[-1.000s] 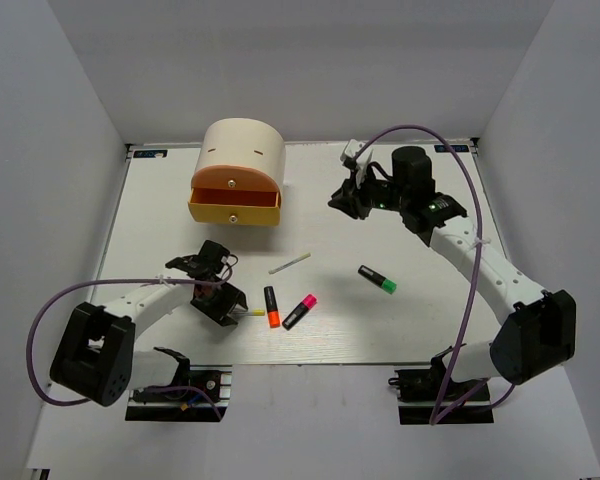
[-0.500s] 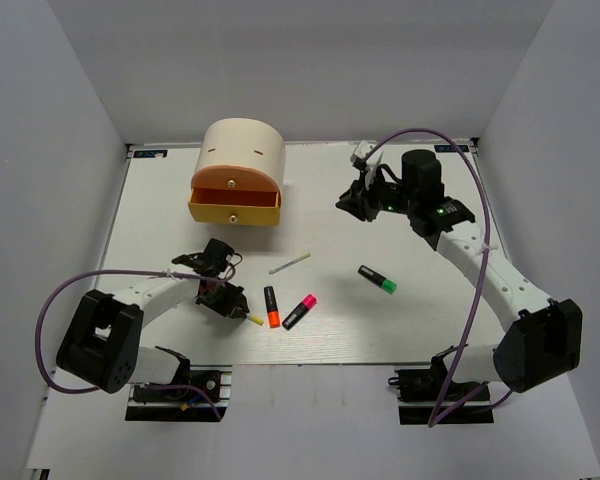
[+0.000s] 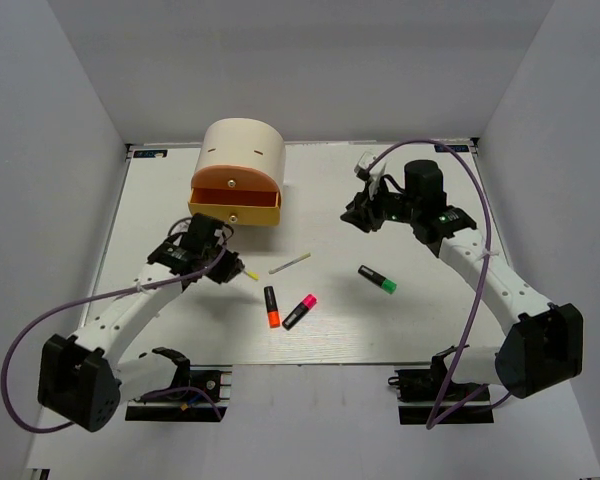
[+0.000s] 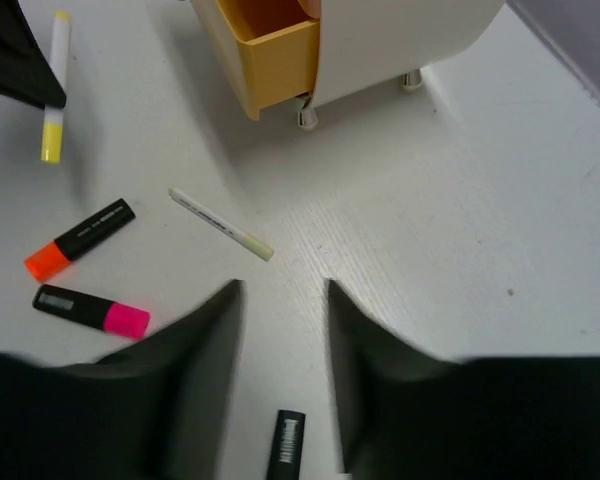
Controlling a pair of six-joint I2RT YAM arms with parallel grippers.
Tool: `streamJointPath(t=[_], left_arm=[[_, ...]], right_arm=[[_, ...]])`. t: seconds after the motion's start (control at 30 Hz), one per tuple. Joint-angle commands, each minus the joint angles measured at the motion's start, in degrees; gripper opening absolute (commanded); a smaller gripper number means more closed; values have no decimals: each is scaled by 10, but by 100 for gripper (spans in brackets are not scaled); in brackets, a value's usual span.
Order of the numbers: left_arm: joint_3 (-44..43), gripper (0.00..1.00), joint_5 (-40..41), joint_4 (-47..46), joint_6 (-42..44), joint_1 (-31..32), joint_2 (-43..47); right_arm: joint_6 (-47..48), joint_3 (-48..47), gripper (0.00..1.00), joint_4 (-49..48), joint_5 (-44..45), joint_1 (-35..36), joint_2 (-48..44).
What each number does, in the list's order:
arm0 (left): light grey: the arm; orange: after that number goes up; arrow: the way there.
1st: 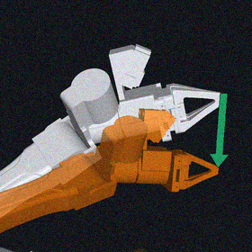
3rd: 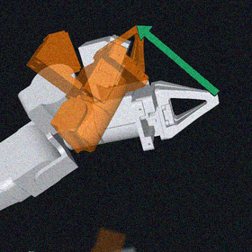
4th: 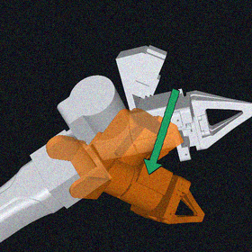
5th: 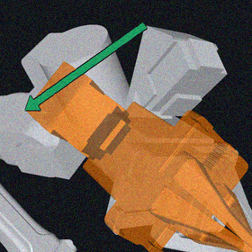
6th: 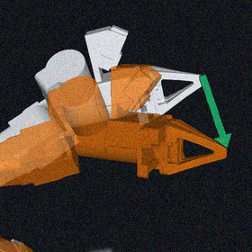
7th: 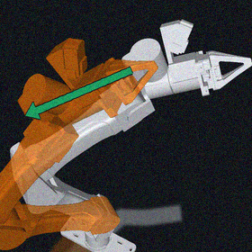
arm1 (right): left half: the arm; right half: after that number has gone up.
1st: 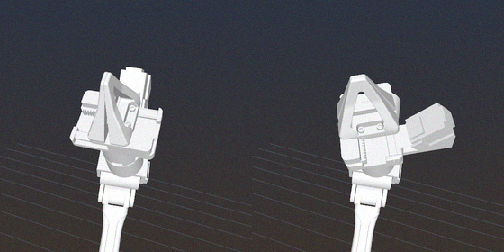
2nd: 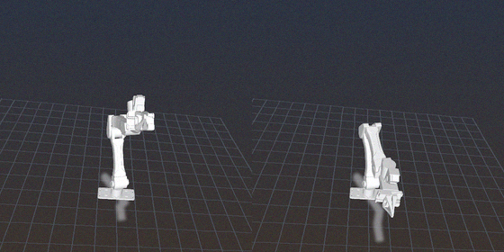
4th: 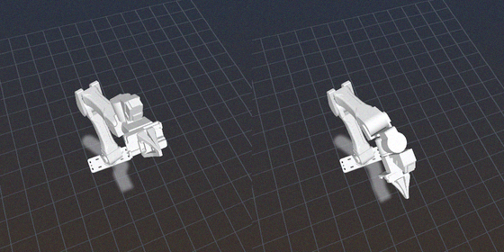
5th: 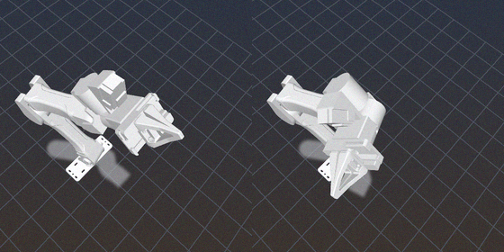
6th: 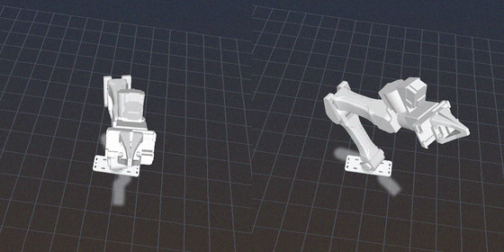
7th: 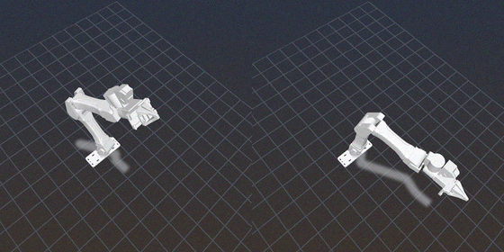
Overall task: Sort the stationery into containers
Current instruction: Pick up the pen from the center of the board, then place the pen in the drawer.
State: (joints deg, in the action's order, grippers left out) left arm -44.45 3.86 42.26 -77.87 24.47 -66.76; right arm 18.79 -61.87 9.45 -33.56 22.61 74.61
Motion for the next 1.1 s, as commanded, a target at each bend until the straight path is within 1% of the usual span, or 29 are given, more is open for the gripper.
streamJointPath(t=[0.0,0.07,0.1,0.13,0.3,0.43,0.53,0.63,0.83,0.97,1.07], left_arm=[[-62,0,47,-6,32,1,44],[-84,0,62,-14,38,1,44],[-109,0,69,-20,38,1,44],[-121,0,80,-28,38,1,44],[-188,0,109,-59,38,-6,-3],[-229,0,115,-96,17,-12,-32],[-255,0,121,-96,-2,-12,-67],[-255,0,121,-116,-20,-12,-84],[-255,0,121,-121,-78,-12,-103],[-223,0,126,-154,-110,-12,-98],[-216,0,139,-155,-115,-12,-103]], right_arm=[[5,10,36,-2,-20,-7,-15],[7,15,17,0,-25,-10,-15],[6,16,3,0,-28,-11,-15],[7,20,0,0,-27,-12,-16],[13,24,0,1,-25,-13,-17],[17,31,0,4,-24,-15,-21],[18,36,0,4,-21,-17,-24],[20,40,1,5,-22,-18,-27],[20,46,1,3,-21,-20,-32],[20,49,1,4,-21,-21,-32],[19,48,1,6,-24,-22,-31]])
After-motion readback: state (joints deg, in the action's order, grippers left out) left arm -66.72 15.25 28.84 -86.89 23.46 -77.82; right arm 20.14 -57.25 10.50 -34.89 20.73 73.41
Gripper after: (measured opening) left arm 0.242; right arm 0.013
